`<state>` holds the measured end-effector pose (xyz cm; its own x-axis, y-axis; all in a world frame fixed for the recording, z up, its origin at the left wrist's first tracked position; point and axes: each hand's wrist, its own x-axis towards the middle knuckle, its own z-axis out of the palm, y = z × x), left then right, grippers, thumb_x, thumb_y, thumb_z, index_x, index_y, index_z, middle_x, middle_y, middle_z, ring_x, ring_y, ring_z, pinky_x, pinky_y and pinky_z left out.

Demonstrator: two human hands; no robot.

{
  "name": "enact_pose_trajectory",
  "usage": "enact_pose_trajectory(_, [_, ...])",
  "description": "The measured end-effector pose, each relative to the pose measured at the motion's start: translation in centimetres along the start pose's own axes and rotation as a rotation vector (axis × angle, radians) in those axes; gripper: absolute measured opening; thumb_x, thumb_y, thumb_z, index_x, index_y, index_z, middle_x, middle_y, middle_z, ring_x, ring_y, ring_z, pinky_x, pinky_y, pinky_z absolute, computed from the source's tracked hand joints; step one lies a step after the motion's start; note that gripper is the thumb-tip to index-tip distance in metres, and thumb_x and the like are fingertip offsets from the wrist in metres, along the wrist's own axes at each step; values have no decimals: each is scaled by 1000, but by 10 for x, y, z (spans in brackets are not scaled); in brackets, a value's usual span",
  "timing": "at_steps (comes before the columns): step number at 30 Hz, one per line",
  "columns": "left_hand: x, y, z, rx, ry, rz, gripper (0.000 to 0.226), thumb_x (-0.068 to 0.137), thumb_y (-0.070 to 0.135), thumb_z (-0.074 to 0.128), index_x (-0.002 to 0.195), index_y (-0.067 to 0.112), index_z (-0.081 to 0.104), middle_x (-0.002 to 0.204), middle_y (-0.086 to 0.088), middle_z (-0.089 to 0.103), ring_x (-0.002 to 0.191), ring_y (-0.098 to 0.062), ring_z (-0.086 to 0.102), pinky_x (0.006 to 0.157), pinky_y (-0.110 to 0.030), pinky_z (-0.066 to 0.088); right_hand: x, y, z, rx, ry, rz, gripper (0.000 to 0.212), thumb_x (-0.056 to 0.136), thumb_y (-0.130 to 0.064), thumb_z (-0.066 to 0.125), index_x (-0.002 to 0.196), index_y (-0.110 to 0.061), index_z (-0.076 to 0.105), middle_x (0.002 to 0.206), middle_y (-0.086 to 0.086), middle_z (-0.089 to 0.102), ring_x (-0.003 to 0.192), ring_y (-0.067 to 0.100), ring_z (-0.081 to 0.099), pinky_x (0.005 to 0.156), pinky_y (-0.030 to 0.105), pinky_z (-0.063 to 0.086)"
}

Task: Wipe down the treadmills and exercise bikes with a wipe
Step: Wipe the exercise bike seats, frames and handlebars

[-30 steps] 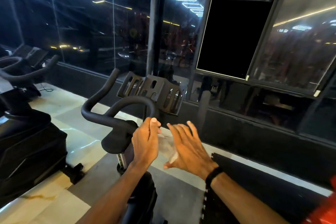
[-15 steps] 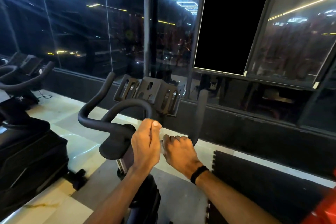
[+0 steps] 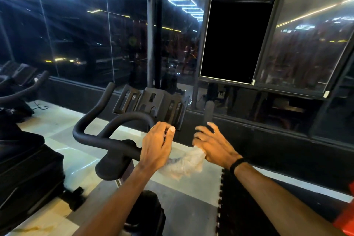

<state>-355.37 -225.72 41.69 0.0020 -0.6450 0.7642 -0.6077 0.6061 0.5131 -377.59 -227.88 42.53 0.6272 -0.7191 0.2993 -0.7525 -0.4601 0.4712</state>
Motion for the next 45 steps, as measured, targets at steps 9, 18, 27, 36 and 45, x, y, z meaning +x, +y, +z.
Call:
enact_pose_trajectory(9, [-3, -2, 6, 114, -30, 76, 46, 102, 48, 26, 91, 17, 58, 81, 9, 55, 70, -7, 51, 69, -23, 37, -8, -13, -17, 54, -116, 263, 107, 81, 6, 65, 160, -23, -1, 166, 17, -3, 153, 33, -12, 115, 59, -17])
enact_pose_trajectory(18, [-1, 2, -7, -626, 172, -291, 33, 96, 46, 42, 99, 21, 64, 89, -2, 69, 79, -20, 62, 67, -35, 49, -1, -123, -47, 483, 22, 72, 38, 98, -43, 46, 126, -17, 49, 112, 8, 66, 99, 32, 64, 80, 43, 47])
enact_pose_trajectory(27, [-14, 2, -19, -524, 199, -259, 37, 98, 46, 37, 92, 22, 64, 82, 1, 67, 72, -15, 61, 64, -26, 48, -3, -102, -27, 333, 41, 37, 79, 99, -64, 2, 119, -15, 60, 111, 8, 71, 98, 26, 67, 86, 39, 50])
enact_pose_trajectory(36, [-20, -4, -17, -330, 65, -139, 39, 101, 42, 36, 94, 17, 65, 85, 7, 66, 81, -12, 64, 71, -39, 54, -28, -51, 4, 182, 361, 25, 32, 97, -26, 40, 101, -10, 68, 101, 6, 66, 102, 24, 59, 99, 38, 38])
enact_pose_trajectory(45, [-10, 21, 9, -105, -80, -54, 33, 100, 45, 39, 99, 20, 62, 85, 10, 63, 77, -6, 61, 71, -33, 49, -11, 7, -13, 57, 116, 251, 40, 75, -24, 82, 114, -26, 74, 134, 12, 58, 128, 32, 45, 100, 50, 40])
